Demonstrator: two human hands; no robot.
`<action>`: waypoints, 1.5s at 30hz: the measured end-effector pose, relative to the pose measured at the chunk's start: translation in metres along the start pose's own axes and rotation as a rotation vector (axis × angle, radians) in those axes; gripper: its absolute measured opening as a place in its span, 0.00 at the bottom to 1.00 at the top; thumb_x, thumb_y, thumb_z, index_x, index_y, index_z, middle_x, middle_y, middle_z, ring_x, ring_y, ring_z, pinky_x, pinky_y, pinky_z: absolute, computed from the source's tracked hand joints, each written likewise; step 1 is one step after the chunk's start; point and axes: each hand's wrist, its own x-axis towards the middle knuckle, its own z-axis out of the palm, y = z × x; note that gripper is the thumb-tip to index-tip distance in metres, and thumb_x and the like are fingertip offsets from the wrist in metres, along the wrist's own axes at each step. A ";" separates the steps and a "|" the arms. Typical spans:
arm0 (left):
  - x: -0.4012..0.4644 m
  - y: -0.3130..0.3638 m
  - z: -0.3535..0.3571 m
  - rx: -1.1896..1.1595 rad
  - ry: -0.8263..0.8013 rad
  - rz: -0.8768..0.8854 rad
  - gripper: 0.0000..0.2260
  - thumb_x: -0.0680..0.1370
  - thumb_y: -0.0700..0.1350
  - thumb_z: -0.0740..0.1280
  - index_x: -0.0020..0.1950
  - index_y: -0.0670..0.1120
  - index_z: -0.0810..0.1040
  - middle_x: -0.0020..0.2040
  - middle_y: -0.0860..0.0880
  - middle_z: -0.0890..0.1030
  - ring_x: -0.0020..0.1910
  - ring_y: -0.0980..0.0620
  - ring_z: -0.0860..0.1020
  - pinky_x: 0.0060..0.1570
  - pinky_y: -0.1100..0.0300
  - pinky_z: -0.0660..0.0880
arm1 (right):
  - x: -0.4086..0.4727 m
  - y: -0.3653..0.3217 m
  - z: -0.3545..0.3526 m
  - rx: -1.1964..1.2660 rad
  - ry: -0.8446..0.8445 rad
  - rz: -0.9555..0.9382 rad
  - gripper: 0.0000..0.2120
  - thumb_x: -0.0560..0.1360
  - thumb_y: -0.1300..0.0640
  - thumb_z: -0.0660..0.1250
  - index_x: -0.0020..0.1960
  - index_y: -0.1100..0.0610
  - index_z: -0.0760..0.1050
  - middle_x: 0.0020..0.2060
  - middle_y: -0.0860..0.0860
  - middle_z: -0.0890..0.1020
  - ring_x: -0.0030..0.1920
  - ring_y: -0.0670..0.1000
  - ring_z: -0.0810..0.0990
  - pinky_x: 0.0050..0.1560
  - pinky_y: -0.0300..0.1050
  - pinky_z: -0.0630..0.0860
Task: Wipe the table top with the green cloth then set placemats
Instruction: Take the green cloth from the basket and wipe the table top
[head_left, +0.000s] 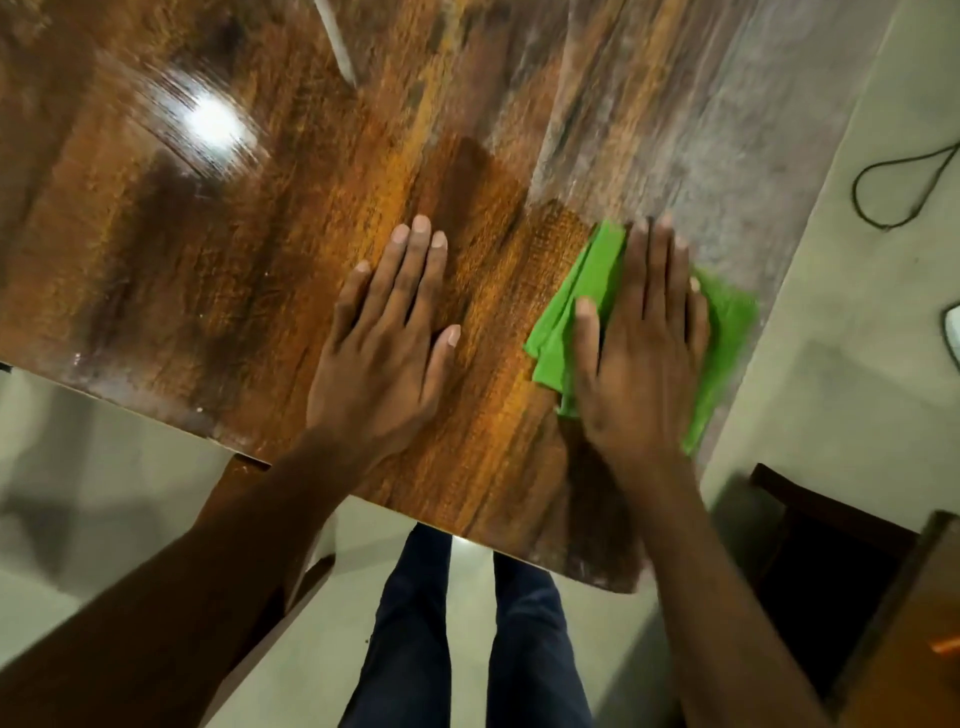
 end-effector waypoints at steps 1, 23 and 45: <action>0.000 0.001 0.000 0.004 0.002 -0.001 0.30 0.87 0.55 0.49 0.86 0.45 0.44 0.87 0.47 0.46 0.86 0.51 0.43 0.83 0.45 0.50 | 0.024 0.004 0.000 -0.004 0.023 -0.012 0.32 0.88 0.43 0.49 0.86 0.56 0.47 0.86 0.52 0.51 0.86 0.52 0.48 0.84 0.55 0.51; 0.000 0.001 0.001 0.001 0.056 0.007 0.30 0.87 0.53 0.51 0.86 0.44 0.47 0.87 0.46 0.49 0.86 0.50 0.46 0.83 0.44 0.51 | -0.092 0.010 -0.004 -0.024 -0.116 0.041 0.34 0.85 0.43 0.53 0.87 0.51 0.46 0.86 0.48 0.46 0.86 0.50 0.44 0.83 0.58 0.53; 0.000 0.001 -0.001 -0.064 0.082 -0.038 0.32 0.86 0.52 0.53 0.86 0.42 0.48 0.87 0.45 0.48 0.86 0.49 0.47 0.82 0.43 0.54 | -0.050 -0.026 0.002 0.005 -0.151 -0.115 0.35 0.87 0.42 0.52 0.86 0.55 0.42 0.86 0.50 0.43 0.85 0.50 0.41 0.84 0.57 0.52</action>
